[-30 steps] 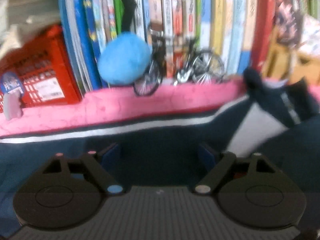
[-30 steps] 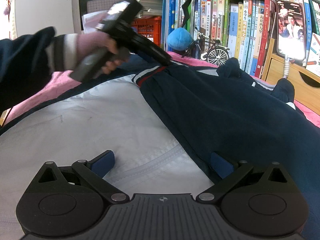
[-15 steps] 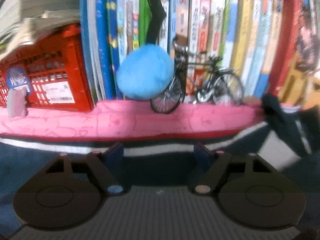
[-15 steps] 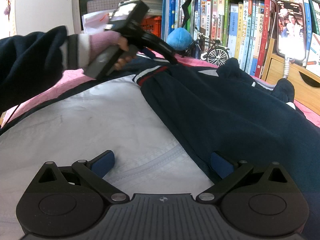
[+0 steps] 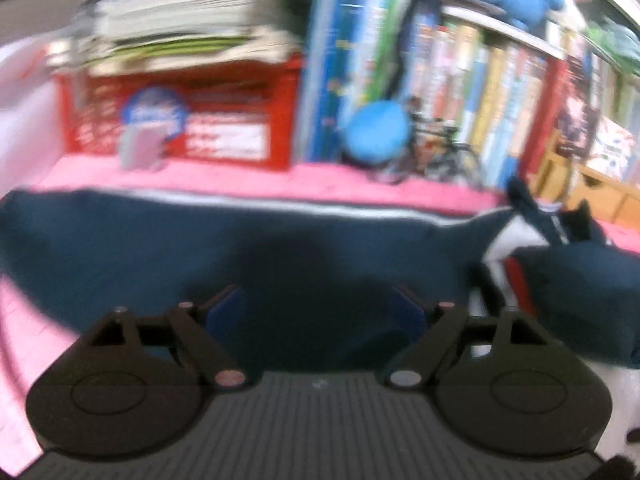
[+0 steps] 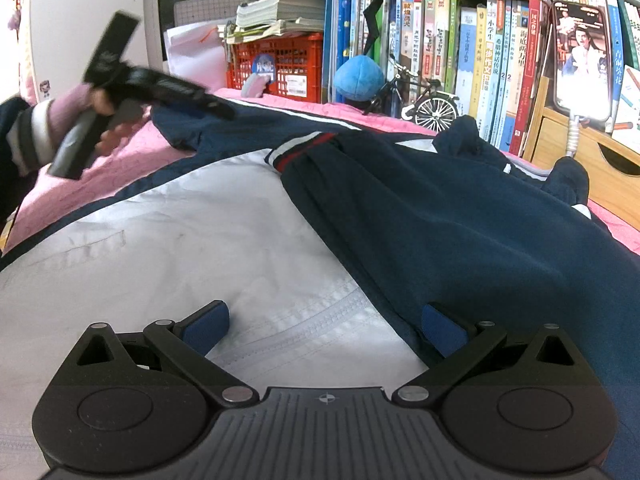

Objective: Fold clothes
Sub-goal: 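Move the left gripper across the jacket to the other navy sleeve cuff, then grasp the other striped navy cuff with the left gripper and lift it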

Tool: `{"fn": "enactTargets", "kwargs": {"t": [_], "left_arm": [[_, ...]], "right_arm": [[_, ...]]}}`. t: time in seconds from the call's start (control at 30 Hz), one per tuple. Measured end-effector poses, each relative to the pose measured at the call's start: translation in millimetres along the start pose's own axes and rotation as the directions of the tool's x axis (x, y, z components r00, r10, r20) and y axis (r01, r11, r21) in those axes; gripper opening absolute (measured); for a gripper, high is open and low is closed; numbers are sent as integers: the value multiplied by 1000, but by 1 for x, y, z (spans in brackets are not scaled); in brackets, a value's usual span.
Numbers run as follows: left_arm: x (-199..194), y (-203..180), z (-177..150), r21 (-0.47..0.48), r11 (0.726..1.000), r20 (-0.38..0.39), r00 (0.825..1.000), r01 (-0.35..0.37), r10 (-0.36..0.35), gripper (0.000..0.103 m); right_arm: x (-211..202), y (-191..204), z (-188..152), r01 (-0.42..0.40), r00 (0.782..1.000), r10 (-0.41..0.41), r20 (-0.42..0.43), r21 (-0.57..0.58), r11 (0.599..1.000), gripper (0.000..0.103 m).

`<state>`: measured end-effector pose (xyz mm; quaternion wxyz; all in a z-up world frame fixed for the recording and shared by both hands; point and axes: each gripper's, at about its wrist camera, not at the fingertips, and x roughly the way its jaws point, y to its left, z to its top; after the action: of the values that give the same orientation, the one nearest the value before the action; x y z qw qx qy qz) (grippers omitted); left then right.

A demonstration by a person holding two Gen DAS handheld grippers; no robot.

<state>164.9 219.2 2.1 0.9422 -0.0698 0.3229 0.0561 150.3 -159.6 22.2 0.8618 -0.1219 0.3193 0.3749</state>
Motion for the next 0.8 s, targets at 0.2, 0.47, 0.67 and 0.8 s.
{"fn": "enactTargets", "kwargs": {"t": [0.2,0.47,0.67,0.8], "left_arm": [[-9,66,-1,-162,975,8,988,-153,157,92],[8,118,9,-345,882,3,940,-319,341,96],[40,145,23,-450,786,-15,884,-424,468,98],[54,168,33,-492,738,-29,856,-462,517,98]], "right_arm": [[0,0,0,0,1000,0,0,0,1000,103],[0,0,0,-1,1000,1,0,1,1000,103],[0,0,0,-1,1000,1,0,0,1000,103],[0,0,0,-1,1000,1,0,1,1000,103]]}}
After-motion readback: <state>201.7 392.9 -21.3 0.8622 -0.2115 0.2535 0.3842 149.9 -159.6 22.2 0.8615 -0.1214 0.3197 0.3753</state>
